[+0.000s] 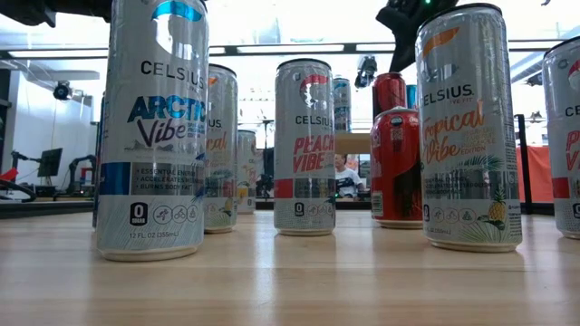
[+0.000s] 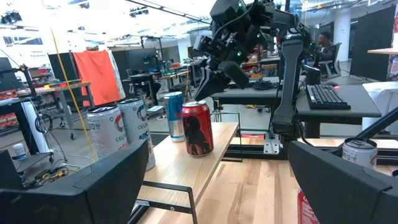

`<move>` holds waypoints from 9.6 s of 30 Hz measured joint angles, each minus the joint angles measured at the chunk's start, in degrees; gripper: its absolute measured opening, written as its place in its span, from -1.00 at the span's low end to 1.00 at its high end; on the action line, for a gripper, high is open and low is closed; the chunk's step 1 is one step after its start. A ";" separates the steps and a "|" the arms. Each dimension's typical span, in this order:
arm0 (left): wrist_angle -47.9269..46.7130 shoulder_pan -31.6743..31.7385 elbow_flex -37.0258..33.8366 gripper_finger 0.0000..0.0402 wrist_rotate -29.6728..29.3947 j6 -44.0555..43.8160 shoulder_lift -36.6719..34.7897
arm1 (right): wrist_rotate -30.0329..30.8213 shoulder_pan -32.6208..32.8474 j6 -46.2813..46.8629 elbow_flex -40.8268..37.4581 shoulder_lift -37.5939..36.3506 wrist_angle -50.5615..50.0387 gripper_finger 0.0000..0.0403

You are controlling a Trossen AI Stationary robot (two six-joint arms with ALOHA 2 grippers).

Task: Place canned beverage on shelf
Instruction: Put the top red black soda can on the shelf, then put the bottom blue soda can on the shelf aligned with the blue soda can

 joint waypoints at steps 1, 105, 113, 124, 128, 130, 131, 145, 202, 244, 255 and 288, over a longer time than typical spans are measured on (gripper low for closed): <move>0.00 0.00 0.00 0.84 -0.02 0.00 0.00 | 0.00 0.00 -0.13 0.37 0.00 -0.08 -0.94; -0.44 0.00 -0.11 0.84 -0.02 -0.76 -0.02 | 7.69 -1.94 6.13 6.96 -2.20 -18.66 -0.94; -0.44 0.00 -0.11 0.84 -0.02 -0.25 -0.02 | 2.34 -1.25 8.05 8.37 -0.63 -18.11 -0.94; 0.29 0.00 -0.13 0.84 -0.02 2.58 0.00 | -3.79 -1.27 11.57 8.36 6.72 -21.47 -0.94; 0.04 0.00 -0.13 0.84 -0.02 2.58 0.00 | 1.40 -1.25 13.36 8.37 8.86 -25.35 -0.94; -0.09 0.00 -0.13 0.84 -0.02 2.58 0.00 | 4.04 -1.25 13.69 8.37 9.49 -26.56 -0.94; -0.09 0.00 -0.13 0.84 -0.02 2.58 0.00 | 5.28 -1.34 14.03 8.37 9.71 -27.08 -0.94; -0.10 0.00 -0.13 0.84 -0.02 2.38 0.00 | 11.06 -6.08 10.76 8.37 9.71 -27.25 -0.94; -5.79 0.00 4.48 0.84 0.00 12.07 -0.39 | 4.85 -12.02 16.24 13.03 7.91 -38.07 -0.94; -6.10 0.02 4.44 0.84 0.00 12.04 -0.39 | 9.10 -16.97 10.34 13.01 14.23 -28.31 -0.94; -6.10 0.00 4.44 0.84 -0.02 12.04 -0.39 | 7.80 -16.05 10.22 15.49 13.08 -28.33 -0.94; -23.11 -0.06 6.11 0.84 12.51 -17.93 0.38 | 9.28 21.10 4.97 13.61 9.38 -10.95 -0.94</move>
